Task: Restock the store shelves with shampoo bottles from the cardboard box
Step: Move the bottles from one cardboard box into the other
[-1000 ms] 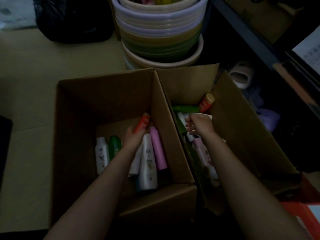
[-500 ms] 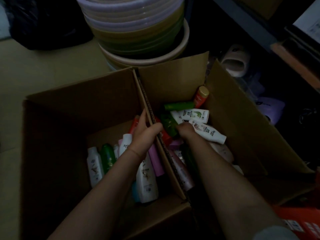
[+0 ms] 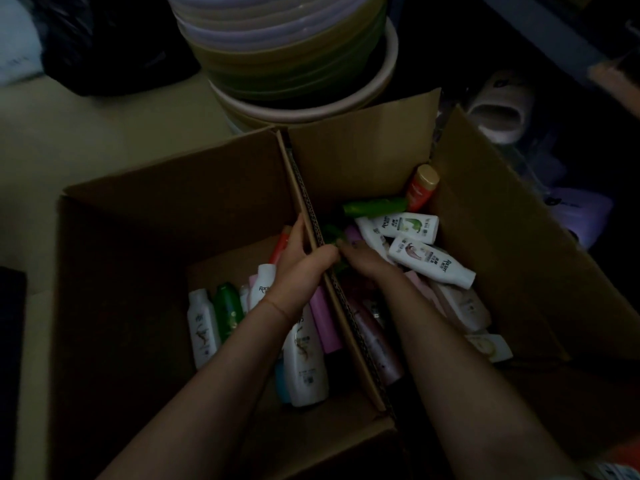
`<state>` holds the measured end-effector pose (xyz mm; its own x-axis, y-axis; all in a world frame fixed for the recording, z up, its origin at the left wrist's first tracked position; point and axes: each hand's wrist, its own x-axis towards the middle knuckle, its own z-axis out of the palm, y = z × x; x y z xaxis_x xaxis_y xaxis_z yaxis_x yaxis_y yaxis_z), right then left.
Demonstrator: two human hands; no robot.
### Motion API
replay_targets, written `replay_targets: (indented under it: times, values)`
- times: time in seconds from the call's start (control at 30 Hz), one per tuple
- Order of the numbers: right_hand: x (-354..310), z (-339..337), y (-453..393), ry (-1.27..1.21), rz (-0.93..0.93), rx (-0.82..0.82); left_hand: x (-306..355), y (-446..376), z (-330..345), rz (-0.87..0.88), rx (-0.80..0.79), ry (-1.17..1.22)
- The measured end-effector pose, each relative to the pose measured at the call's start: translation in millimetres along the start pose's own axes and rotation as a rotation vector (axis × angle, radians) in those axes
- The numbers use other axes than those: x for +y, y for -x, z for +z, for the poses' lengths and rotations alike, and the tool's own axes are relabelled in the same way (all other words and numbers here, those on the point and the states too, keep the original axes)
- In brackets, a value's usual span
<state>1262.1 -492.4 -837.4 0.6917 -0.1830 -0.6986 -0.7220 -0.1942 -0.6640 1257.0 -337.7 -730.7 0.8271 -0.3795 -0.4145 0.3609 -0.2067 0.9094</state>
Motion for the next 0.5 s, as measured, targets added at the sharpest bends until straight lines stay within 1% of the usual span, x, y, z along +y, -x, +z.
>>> replay_targets:
  times: [0.07,0.13,0.17,0.3,0.43,0.5]
  values:
    - [16.5,8.5,-42.8,0.115,-0.053,0.009,-0.9,-1.3,-1.6,-0.004,0.001,-0.014]
    - [39.1,8.8,-91.9,0.130,-0.004,-0.063,-2.3,-2.9,-3.6,-0.022,-0.007,-0.028]
    - [38.8,6.4,-95.3,0.099,0.034,-0.093,-2.7,-2.2,-4.3,-0.031,-0.013,-0.020]
    - [-22.5,-1.1,-10.7,-0.016,0.157,-0.108,-4.9,-4.2,-5.2,-0.030,-0.033,-0.018]
    - [-19.7,-5.3,4.0,-0.047,0.208,-0.164,-3.5,-6.0,-5.6,-0.045,-0.054,-0.005]
    - [-16.2,-4.6,8.5,-0.134,0.236,-0.168,-2.3,-5.1,-5.6,-0.054,-0.062,0.004]
